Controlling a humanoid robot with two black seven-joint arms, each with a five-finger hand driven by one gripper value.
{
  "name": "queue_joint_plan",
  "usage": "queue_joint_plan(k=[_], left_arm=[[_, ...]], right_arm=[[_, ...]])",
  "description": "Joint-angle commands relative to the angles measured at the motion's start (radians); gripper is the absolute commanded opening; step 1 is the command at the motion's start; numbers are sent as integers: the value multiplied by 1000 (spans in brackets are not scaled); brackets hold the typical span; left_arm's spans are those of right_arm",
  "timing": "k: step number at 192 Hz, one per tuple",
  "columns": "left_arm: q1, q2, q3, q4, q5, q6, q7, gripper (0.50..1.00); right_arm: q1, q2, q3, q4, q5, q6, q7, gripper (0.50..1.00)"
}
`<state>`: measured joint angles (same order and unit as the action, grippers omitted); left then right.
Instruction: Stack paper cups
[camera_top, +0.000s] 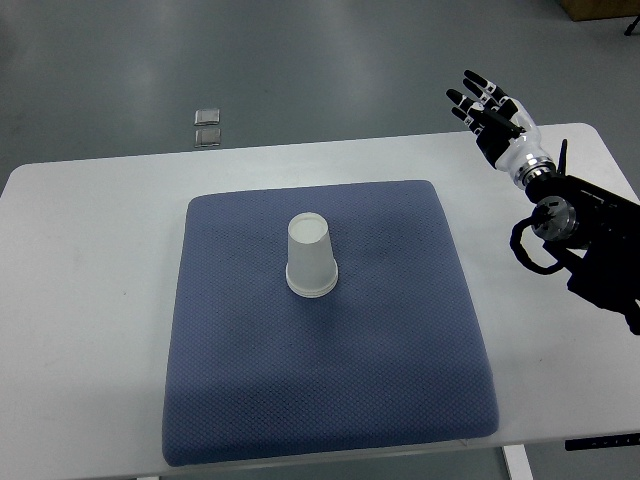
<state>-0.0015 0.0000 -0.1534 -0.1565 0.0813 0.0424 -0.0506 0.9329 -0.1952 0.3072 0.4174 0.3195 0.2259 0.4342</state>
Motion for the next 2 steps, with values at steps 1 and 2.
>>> queue_joint_plan(k=[1, 2], left_arm=[[0, 0, 0, 0, 0, 1, 0, 1000], [0, 0, 0, 0, 0, 1, 0, 1000]], right_arm=[[-2, 0, 29, 0, 3, 0, 1, 913], [-2, 0, 29, 0, 3, 0, 1, 913]])
